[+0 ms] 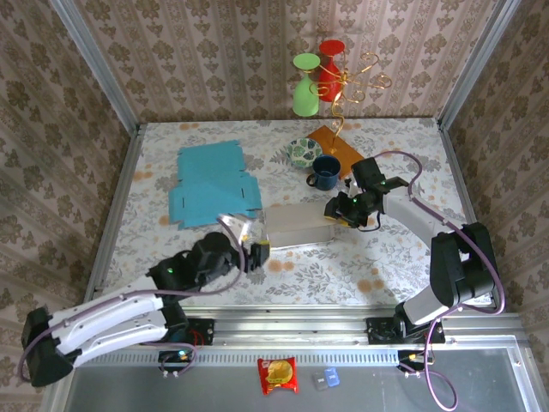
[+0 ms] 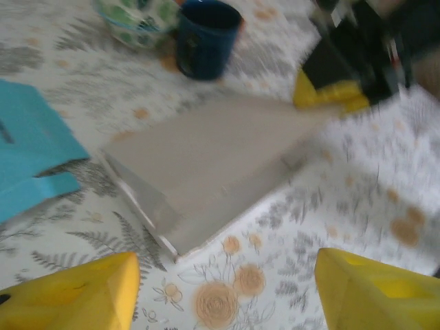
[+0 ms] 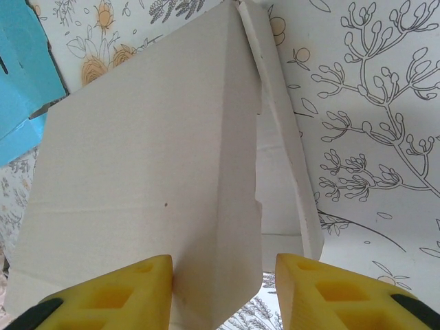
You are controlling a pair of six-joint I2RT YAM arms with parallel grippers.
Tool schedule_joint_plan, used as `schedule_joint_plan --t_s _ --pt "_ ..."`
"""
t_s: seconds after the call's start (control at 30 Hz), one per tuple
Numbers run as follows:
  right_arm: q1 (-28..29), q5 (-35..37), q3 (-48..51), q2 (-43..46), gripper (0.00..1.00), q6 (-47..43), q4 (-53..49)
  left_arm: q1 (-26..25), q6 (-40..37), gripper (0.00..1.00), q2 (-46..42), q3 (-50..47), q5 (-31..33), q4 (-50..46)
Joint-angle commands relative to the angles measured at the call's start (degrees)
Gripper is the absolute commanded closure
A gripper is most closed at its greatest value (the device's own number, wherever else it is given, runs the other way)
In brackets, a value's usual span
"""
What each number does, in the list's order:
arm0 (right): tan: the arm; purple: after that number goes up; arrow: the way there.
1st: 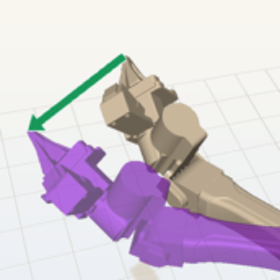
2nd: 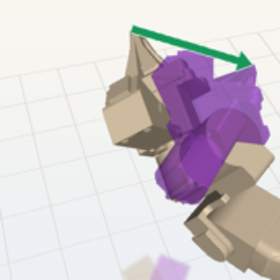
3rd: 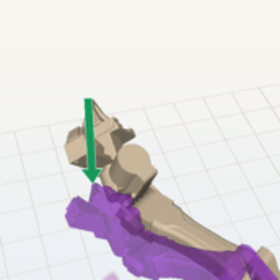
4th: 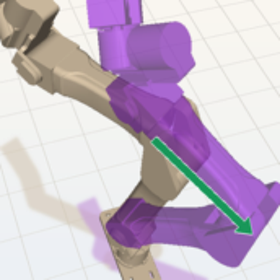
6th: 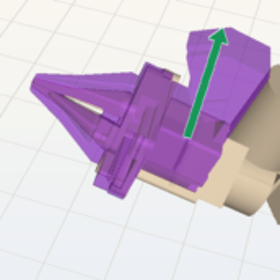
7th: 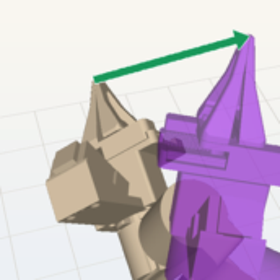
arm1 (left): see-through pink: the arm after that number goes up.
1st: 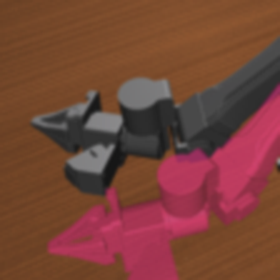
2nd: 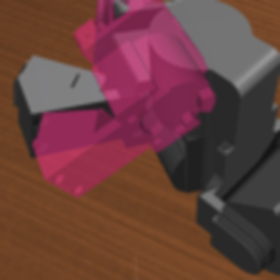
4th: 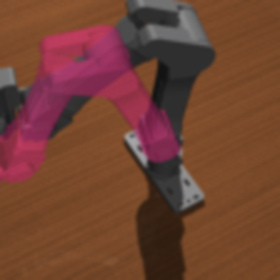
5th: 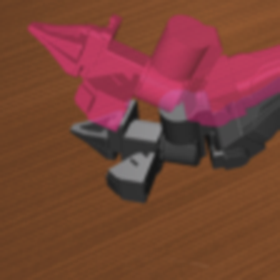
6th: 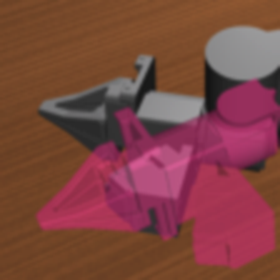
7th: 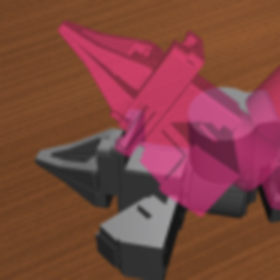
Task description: Fold the paper box
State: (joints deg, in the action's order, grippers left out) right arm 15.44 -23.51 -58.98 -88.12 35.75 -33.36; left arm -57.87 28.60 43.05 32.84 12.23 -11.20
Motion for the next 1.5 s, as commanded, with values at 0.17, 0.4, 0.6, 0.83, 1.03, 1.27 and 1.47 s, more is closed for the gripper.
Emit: schedule_joint_plan --t_s 0.17,0.4,0.6,0.83,1.03,1.27,1.47 --pt "0.7 2.0 -0.1 -0.7 0.56 -1.7 -1.3 24.4 18.6 0.41 15.5 17.1 -21.6 -21.7" --pt "0.7 1.8 0.2 -0.7 0.56 -1.7 -0.5 25.2 20.2 0.42 33.6 28.4 -31.2 -25.0" --pt "0.7 1.1 0.7 -0.9 0.56 -1.2 0.7 23.1 20.0 0.42 40.9 30.6 -32.3 -22.8" --pt "0.8 0.7 1.4 -1.0 0.56 -0.9 1.7 21.3 20.6 0.46 45.1 29.7 -32.4 -19.1" --pt "0.9 0.4 1.8 -1.1 0.56 -1.1 1.7 20.8 22.7 0.55 45.8 26.8 -31.2 -15.2" --pt "1.0 0.3 2.4 -0.9 0.56 -0.9 2.1 20.6 22.0 0.58 45.9 24.5 -30.4 -13.8" --pt "1.1 0.3 2.8 -0.8 0.56 -0.7 2.2 20.3 22.3 0.61 46.5 23.3 -30.1 -11.6"
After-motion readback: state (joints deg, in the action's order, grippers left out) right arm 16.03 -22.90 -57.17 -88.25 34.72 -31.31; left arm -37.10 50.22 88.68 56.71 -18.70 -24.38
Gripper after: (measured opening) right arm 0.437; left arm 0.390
